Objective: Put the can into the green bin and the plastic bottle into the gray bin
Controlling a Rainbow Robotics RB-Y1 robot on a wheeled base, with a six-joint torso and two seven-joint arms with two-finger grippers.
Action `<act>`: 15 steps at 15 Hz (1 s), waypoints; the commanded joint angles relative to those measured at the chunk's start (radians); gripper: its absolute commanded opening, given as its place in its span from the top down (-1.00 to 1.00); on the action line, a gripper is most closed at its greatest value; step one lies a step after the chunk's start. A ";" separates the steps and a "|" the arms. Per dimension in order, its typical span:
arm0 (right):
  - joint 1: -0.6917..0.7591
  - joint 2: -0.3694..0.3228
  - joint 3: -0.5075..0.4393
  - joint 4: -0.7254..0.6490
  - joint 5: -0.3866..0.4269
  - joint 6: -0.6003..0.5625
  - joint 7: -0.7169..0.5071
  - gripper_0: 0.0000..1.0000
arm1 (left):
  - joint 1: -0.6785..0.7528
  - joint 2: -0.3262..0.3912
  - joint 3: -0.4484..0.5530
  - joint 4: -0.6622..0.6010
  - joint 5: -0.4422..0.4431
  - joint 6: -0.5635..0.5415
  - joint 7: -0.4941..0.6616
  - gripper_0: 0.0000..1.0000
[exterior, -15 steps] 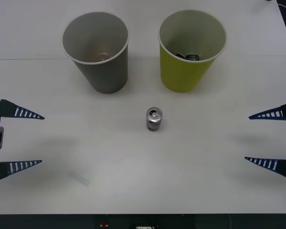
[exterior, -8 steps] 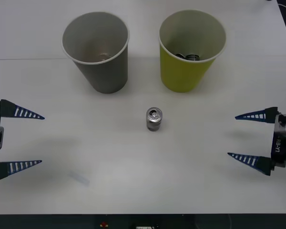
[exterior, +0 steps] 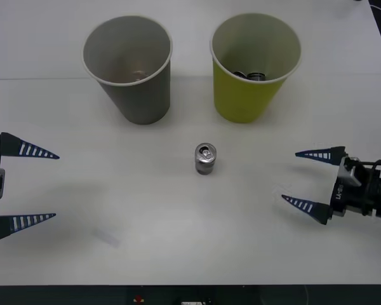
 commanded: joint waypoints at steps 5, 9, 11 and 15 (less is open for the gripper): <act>-0.104 0.155 0.005 0.226 -0.025 -0.028 0.109 -1.00 | 0.000 0.000 0.000 0.000 0.000 0.000 0.000 -1.00; -0.157 0.217 0.005 0.326 -0.025 -0.031 0.164 -1.00 | 0.000 0.000 0.000 0.000 0.000 0.000 0.000 -1.00; -0.189 0.250 0.000 0.396 -0.040 -0.027 0.229 -1.00 | 0.000 0.000 0.000 0.000 0.000 0.000 0.000 -1.00; -0.219 0.295 0.002 0.439 -0.043 -0.025 0.255 -1.00 | 0.000 0.000 0.000 0.000 0.000 0.000 0.000 -1.00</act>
